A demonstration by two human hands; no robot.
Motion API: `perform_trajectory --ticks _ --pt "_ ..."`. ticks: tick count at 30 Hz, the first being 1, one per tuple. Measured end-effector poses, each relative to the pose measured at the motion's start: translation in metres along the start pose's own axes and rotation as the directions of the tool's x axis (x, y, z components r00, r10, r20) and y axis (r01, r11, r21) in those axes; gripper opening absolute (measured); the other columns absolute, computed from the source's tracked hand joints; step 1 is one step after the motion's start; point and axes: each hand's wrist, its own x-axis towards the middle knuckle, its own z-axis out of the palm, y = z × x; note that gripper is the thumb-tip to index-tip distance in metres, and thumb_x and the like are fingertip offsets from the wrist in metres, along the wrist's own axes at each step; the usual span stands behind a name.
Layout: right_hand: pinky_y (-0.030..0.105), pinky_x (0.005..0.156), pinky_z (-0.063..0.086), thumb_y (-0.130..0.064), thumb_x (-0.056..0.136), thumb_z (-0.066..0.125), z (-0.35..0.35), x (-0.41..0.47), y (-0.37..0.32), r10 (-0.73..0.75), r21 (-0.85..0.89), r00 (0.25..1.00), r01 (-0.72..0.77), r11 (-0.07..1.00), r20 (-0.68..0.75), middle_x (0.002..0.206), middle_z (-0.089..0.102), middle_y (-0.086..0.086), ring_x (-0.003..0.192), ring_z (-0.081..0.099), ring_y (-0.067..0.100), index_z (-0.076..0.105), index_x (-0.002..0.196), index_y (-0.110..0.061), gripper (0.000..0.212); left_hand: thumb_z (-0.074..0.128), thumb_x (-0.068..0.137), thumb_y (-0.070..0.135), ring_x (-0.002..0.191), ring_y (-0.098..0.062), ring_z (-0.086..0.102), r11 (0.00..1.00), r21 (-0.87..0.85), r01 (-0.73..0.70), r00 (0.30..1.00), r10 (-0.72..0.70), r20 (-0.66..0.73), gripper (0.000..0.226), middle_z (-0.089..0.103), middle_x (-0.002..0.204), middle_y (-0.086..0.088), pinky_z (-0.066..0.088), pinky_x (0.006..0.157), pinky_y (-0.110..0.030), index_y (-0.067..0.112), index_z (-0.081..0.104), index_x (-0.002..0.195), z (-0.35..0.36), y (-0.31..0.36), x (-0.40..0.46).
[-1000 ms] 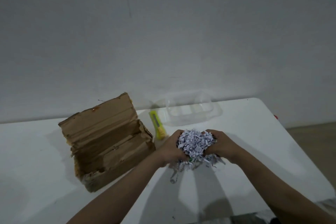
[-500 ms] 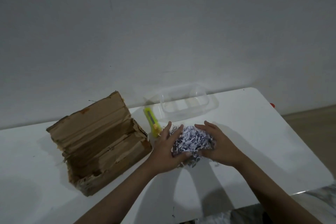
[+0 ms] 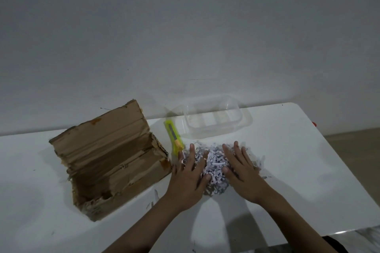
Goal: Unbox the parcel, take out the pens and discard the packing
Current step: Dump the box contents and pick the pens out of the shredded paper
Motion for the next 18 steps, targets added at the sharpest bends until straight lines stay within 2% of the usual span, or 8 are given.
perform_trajectory --ticks 4,5,7,9,11,14,16,18 --pt "0.038 0.116 0.019 -0.041 0.097 0.039 -0.022 -0.003 -0.013 -0.014 0.146 0.999 0.019 0.989 -0.032 0.159 -0.010 -0.004 0.147 -0.002 0.020 0.011 0.145 -0.046 0.056 0.015 0.091 0.065 0.145 -0.032 0.010 0.995 -0.074 -0.066 0.993 0.058 -0.105 0.059 -0.019 0.157 0.006 0.035 0.107 -0.050 0.054 -0.012 0.141 -0.011 0.003 -0.008" --pt "0.033 0.112 0.026 -0.028 0.098 0.043 -0.026 -0.004 -0.016 -0.016 0.133 0.997 0.027 0.991 -0.080 0.160 0.000 0.000 0.147 0.010 0.022 0.020 0.147 -0.039 0.055 0.017 0.092 0.064 0.140 -0.032 0.028 0.994 -0.081 -0.076 0.990 0.066 -0.121 0.059 -0.017 0.158 0.006 0.044 0.099 -0.047 0.052 -0.011 0.142 -0.013 0.003 -0.011" --pt "0.029 0.104 0.036 -0.005 0.094 0.046 -0.032 -0.005 -0.021 -0.012 0.038 0.979 0.020 0.999 -0.203 0.156 0.024 0.007 0.138 0.036 0.027 0.039 0.143 -0.024 0.053 0.023 0.094 0.059 0.108 -0.025 0.060 0.991 -0.073 -0.116 0.981 0.102 -0.165 0.060 -0.013 0.157 0.007 0.054 0.074 -0.035 0.047 -0.005 0.145 -0.020 0.000 -0.017" --pt "0.031 0.104 0.038 0.007 0.086 0.047 -0.030 -0.007 -0.032 -0.025 -0.050 0.932 0.007 0.999 -0.362 0.141 0.050 0.014 0.128 0.050 0.029 0.058 0.128 -0.012 0.047 0.032 0.095 0.050 0.095 -0.020 0.065 0.985 -0.066 -0.161 0.960 0.141 -0.240 0.060 0.000 0.158 0.004 0.051 0.061 -0.027 0.038 0.008 0.148 -0.030 -0.004 -0.024" --pt "0.034 0.096 0.045 0.011 0.081 0.052 -0.023 -0.007 -0.047 -0.084 -0.119 0.846 0.024 0.993 -0.526 0.116 0.067 0.017 0.110 0.062 0.032 0.068 0.109 -0.005 0.036 0.044 0.094 0.038 0.104 -0.023 0.064 0.978 -0.096 -0.183 0.936 0.144 -0.321 0.058 0.021 0.156 -0.005 0.047 0.064 -0.023 0.026 0.025 0.148 -0.041 -0.012 -0.032" --pt "0.036 0.078 0.055 0.013 0.077 0.060 -0.004 -0.006 -0.077 -0.201 -0.135 0.745 0.149 0.980 -0.636 0.092 0.070 0.015 0.083 0.067 0.031 0.072 0.092 -0.003 0.025 0.054 0.090 0.026 0.104 -0.023 0.064 0.964 -0.151 -0.217 0.867 0.120 -0.484 0.045 0.054 0.137 -0.009 0.054 0.075 -0.028 0.014 0.051 0.133 -0.059 -0.031 -0.052" --pt "0.029 0.071 0.054 0.012 0.077 0.061 0.016 -0.003 -0.100 -0.225 -0.067 0.739 0.238 0.969 -0.635 0.088 0.069 0.011 0.080 0.065 0.021 0.072 0.089 -0.005 0.024 0.053 0.087 0.024 0.104 -0.022 0.061 0.978 -0.098 -0.185 0.819 0.099 -0.566 0.036 0.062 0.122 -0.004 0.052 0.083 -0.037 0.017 0.059 0.122 -0.070 -0.051 -0.068" --pt "0.018 0.071 0.050 0.009 0.079 0.061 0.038 0.001 -0.126 -0.258 -0.002 0.745 0.326 0.945 -0.615 0.087 0.068 0.008 0.081 0.060 0.011 0.072 0.089 -0.008 0.022 0.057 0.083 0.025 0.103 -0.023 0.058 0.995 -0.052 -0.085 0.771 0.032 -0.636 0.034 0.062 0.116 -0.002 0.044 0.086 -0.033 0.020 0.062 0.116 -0.080 -0.075 -0.086"
